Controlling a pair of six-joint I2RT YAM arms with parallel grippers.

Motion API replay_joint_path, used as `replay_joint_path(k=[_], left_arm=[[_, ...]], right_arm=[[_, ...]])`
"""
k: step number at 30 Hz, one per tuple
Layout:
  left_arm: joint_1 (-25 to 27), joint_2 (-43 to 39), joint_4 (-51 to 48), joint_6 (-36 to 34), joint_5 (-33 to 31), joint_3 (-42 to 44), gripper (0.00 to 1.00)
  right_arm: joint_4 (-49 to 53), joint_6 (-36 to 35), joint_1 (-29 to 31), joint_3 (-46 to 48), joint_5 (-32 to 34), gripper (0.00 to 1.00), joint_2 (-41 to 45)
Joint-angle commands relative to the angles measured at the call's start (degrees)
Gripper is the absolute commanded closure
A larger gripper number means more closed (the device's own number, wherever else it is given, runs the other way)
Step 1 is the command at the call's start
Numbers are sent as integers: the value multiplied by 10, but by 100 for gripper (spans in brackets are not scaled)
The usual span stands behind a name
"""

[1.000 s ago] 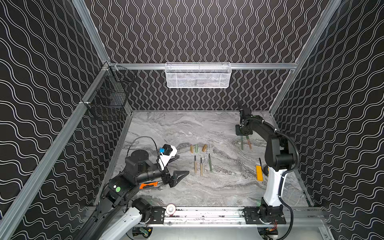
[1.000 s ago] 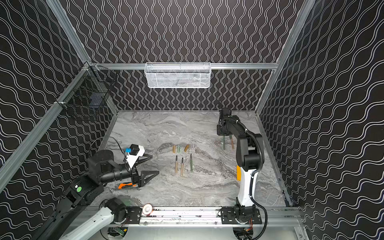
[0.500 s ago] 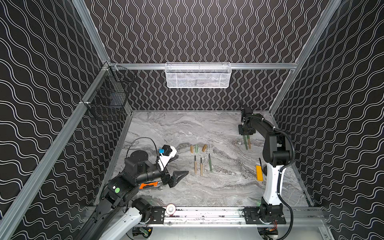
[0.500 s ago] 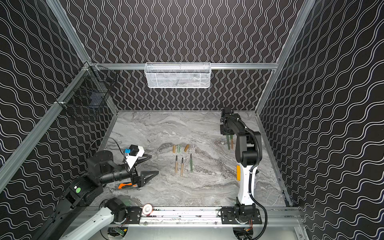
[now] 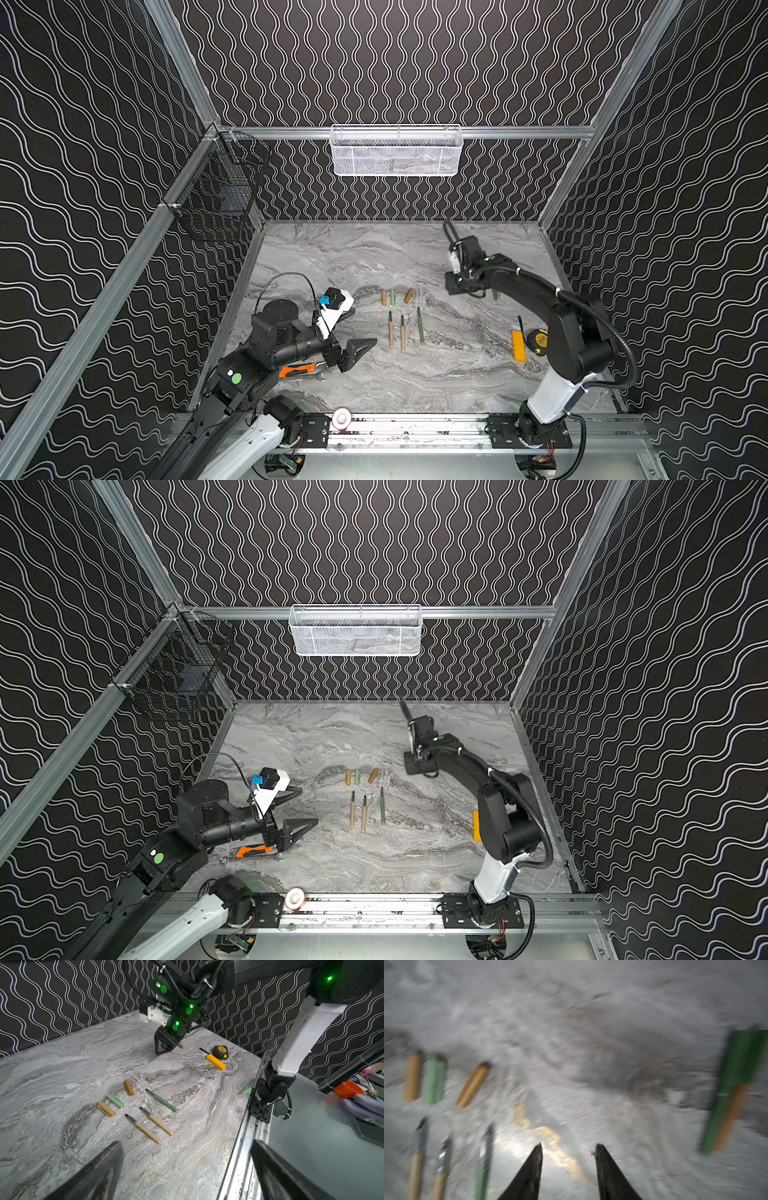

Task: Insert the pens into the pen caps
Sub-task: 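Lower the right gripper onto a green pen lying on the table and close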

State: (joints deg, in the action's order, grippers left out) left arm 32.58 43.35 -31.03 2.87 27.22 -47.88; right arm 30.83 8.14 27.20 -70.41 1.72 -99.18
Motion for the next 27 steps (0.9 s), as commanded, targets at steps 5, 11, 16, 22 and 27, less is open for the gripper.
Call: replay_joint_path(k=[5, 11, 16, 22, 27], left_arm=[[0, 4, 1, -6, -19, -5, 1], [0, 1, 1, -7, -20, -4, 1], [0, -5, 1, -5, -22, -3, 1], [0, -9, 1, -5, -20, -3, 1], [0, -12, 1, -5, -20, -3, 1]], right_arm=[[-62, 92, 105, 61, -6, 54, 18], [-68, 120, 155, 57, 21, 55, -27], [-52, 131, 170, 35, 50, 60, -67], [-48, 137, 171, 34, 65, 64, -77], [-41, 137, 173, 33, 74, 66, -86]])
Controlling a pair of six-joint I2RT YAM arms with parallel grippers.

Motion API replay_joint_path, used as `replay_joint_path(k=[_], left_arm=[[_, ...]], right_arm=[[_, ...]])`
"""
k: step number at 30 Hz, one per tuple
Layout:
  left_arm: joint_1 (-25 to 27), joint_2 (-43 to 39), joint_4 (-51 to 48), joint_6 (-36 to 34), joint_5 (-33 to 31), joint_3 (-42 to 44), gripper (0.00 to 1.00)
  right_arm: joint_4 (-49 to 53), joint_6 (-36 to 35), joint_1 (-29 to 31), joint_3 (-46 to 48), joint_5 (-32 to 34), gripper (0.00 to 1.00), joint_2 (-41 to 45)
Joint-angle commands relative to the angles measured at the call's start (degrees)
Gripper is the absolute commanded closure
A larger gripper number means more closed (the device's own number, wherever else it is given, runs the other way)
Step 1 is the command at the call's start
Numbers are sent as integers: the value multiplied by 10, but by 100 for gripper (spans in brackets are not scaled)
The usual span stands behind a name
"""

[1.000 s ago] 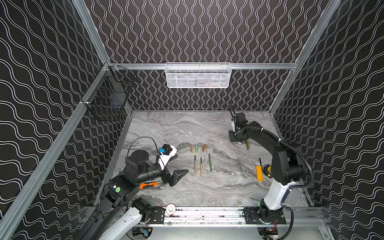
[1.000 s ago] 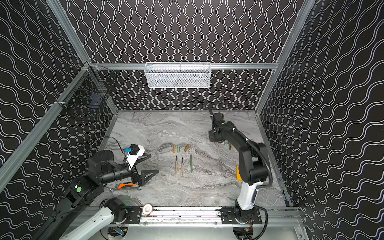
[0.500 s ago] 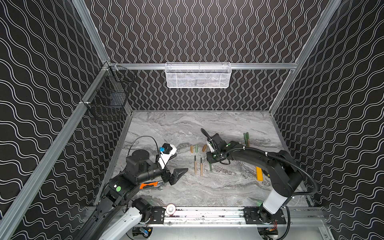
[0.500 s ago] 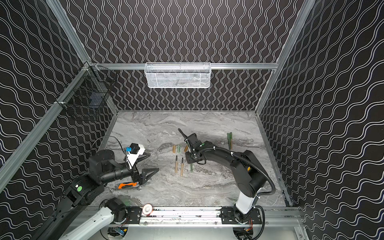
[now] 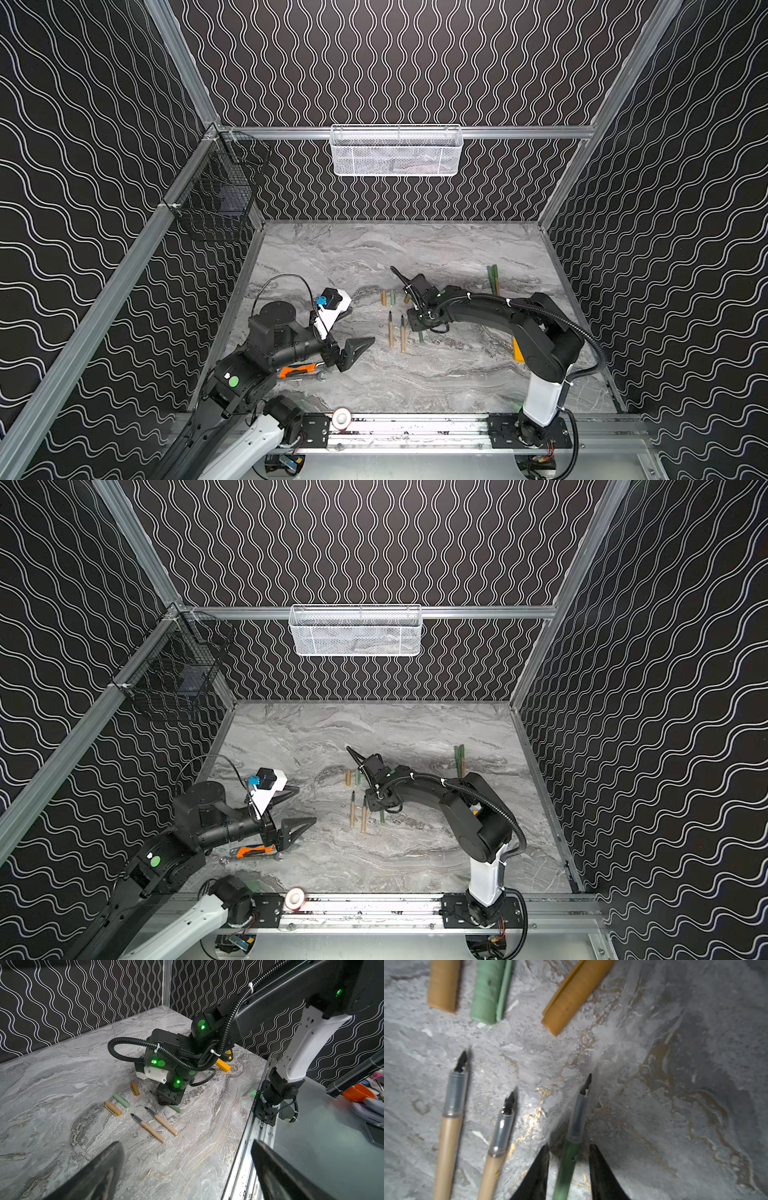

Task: Insert the pens into the pen caps
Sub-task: 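Lower the right gripper onto a green pen lying on the table and close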

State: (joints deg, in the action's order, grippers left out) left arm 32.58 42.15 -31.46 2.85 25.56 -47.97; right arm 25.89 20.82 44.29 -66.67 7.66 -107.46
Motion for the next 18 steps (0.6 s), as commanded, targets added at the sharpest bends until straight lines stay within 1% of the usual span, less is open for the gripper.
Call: replay_joint_path(k=[1, 4, 7, 10, 12, 14, 18], left_arm=[[0, 1, 5, -4, -3, -1, 1], [0, 1, 6, -4, -2, -1, 1], [0, 4, 3, 2, -6, -3, 1], [-1, 13, 2, 42, -23, -6, 1], [0, 15, 25, 67, -9, 10, 1], [0, 18, 32, 76, -4, 12, 1], [0, 25, 40, 102, -23, 12, 1]], right_arm=[[8, 11, 2, -3, 13, 66, -5], [7, 12, 2, -2, 13, 72, -7], [6, 11, 2, -5, 11, 76, -6], [-1, 11, 2, -1, -1, 79, 1], [-6, 10, 2, 2, -3, 81, 6], [-14, 8, 1, 5, -5, 83, 10], [-45, 6, 0, 16, -29, 84, 35]])
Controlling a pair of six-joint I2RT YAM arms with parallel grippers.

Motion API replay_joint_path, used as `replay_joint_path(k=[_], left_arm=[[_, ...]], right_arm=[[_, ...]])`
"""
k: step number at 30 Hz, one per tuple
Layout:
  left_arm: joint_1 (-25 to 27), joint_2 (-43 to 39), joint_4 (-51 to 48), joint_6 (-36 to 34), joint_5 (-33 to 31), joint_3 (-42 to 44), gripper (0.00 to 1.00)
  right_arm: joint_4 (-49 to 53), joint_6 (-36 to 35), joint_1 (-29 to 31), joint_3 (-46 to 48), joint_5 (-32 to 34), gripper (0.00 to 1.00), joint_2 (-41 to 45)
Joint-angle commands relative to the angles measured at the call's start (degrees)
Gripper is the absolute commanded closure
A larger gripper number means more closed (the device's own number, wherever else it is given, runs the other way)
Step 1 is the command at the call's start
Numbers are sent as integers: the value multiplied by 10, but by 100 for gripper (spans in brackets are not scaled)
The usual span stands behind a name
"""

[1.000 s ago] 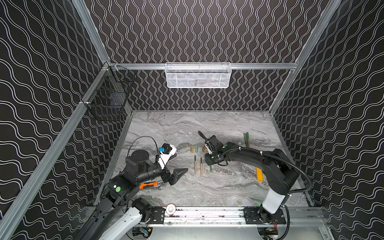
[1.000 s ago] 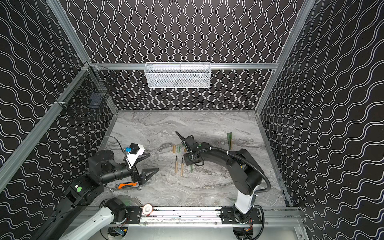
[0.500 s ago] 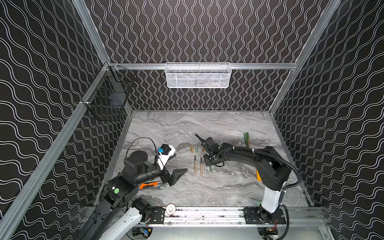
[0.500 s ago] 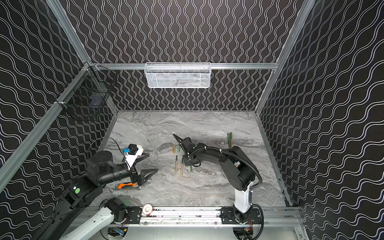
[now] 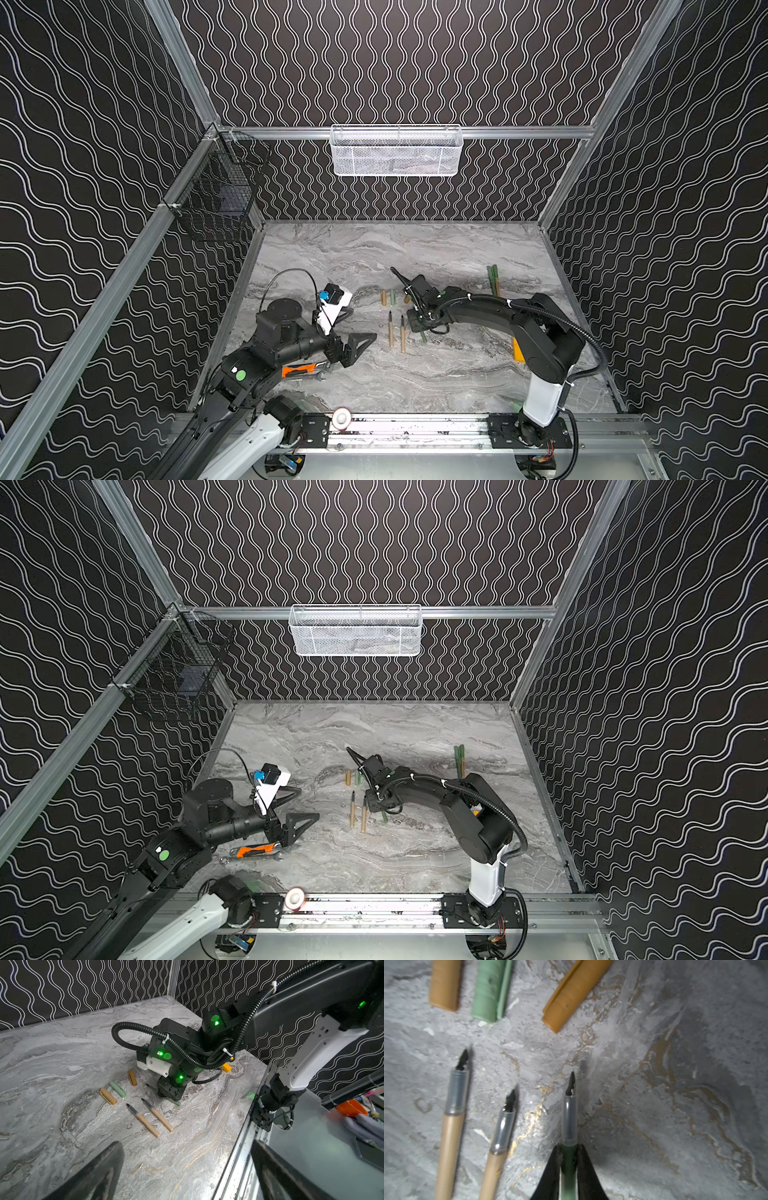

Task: Insert the pens into the pen caps
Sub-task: 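Lower the right gripper onto a green pen lying on the table and close, then lift the green pen nib-up toward the left gripper while the left gripper approaches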

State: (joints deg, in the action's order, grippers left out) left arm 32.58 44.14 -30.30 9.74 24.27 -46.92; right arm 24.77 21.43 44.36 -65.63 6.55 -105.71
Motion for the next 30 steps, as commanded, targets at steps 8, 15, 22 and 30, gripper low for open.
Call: replay_joint_path(k=[8, 15, 22, 30], left_arm=[[-1, 18, 126, 114, 22, 53, 1], [1, 38, 209, 144, 43, 92, 1], [5, 52, 283, 156, 70, 113, 1], [12, 72, 393, 181, 137, 135, 4]], right_arm=[[-124, -6, -13, 65, -72, 86, 123], [-300, -17, -16, 157, -219, 86, 262], [-425, 11, -15, 188, -340, 86, 343], [-603, 75, -12, 232, -449, 86, 391]])
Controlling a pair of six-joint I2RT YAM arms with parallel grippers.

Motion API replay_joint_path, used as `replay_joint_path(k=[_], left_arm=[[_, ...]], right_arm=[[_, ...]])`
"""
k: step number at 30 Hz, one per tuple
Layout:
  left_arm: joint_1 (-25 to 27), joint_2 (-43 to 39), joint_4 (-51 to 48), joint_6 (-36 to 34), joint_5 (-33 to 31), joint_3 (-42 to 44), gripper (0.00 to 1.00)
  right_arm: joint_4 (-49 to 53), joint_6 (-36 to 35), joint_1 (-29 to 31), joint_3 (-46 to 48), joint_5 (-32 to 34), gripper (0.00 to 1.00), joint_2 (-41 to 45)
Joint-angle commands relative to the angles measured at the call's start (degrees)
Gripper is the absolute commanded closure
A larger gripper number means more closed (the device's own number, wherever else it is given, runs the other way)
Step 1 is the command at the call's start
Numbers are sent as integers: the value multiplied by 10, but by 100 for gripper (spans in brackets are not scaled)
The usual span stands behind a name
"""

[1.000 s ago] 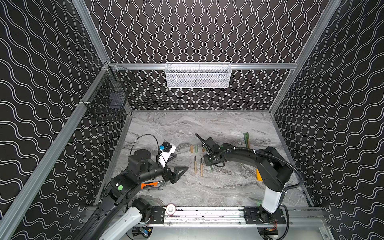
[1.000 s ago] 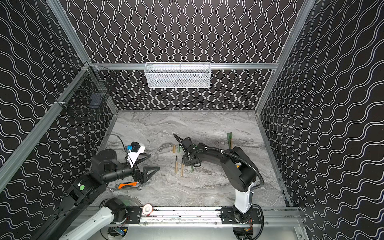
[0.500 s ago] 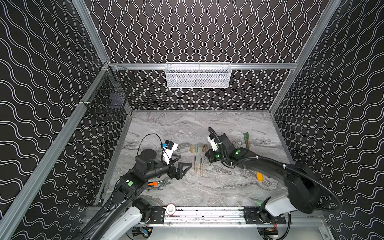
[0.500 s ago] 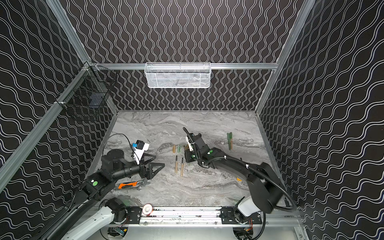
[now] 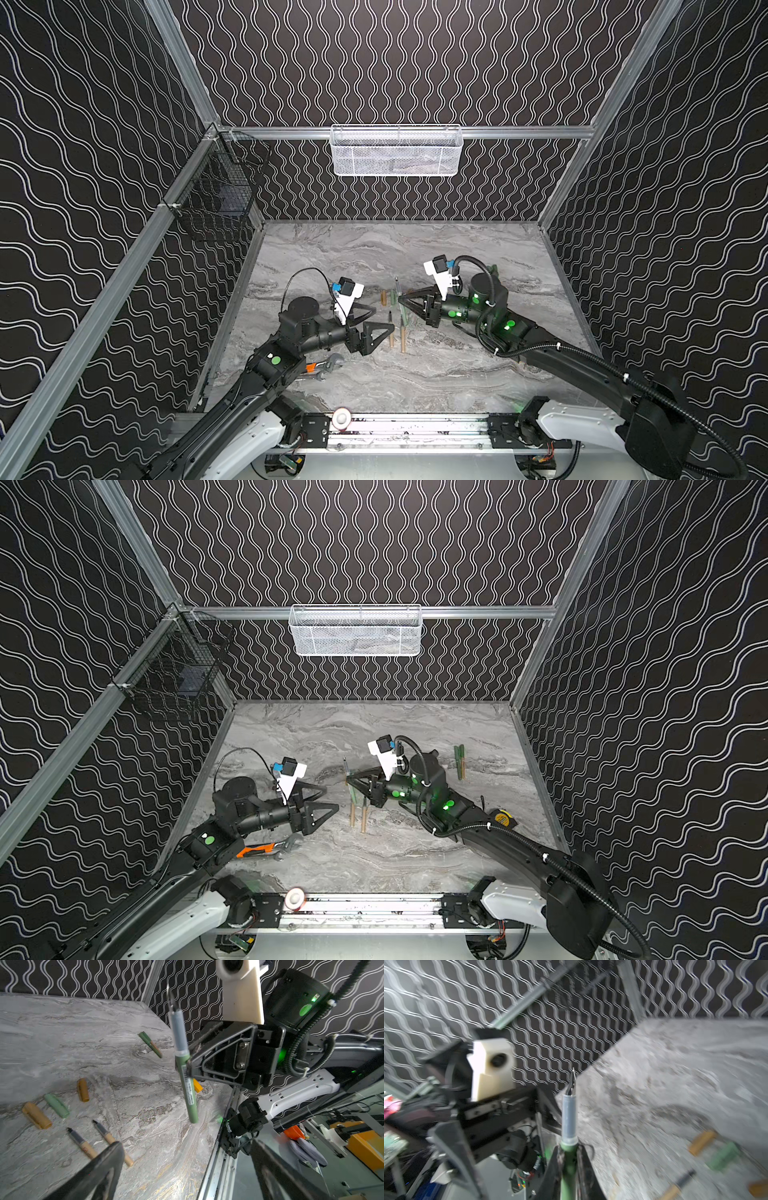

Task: Insert the pens into the pen caps
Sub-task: 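Lift the green pen nib-up toward the left gripper while the left gripper approaches, then close the left gripper on the green pen and open the right gripper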

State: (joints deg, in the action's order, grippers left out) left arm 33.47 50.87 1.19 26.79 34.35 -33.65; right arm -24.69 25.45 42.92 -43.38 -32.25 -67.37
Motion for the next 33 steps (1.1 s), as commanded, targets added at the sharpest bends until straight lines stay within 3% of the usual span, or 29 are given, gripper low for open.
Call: replay_joint_path(k=[1, 6, 14, 17, 26, 33], left_arm=[[3, 6, 85, 11, 42, 3, 5], [9, 21, 155, 31, 94, 12, 13], [25, 31, 189, 31, 101, 11, 26], [27, 30, 199, 30, 103, 10, 35], [28, 31, 212, 24, 99, 10, 60], [29, 27, 210, 21, 98, 9, 73]], right_arm=[[-122, 39, 2, 12, -69, 86, 9], [-176, 58, 9, 16, -101, 86, 7], [-277, 109, 19, 19, -144, 86, -26], [-300, 121, 23, 20, -153, 87, -38], [-277, 115, 34, 10, -158, 87, -41], [-259, 108, 36, 14, -150, 86, -42]])
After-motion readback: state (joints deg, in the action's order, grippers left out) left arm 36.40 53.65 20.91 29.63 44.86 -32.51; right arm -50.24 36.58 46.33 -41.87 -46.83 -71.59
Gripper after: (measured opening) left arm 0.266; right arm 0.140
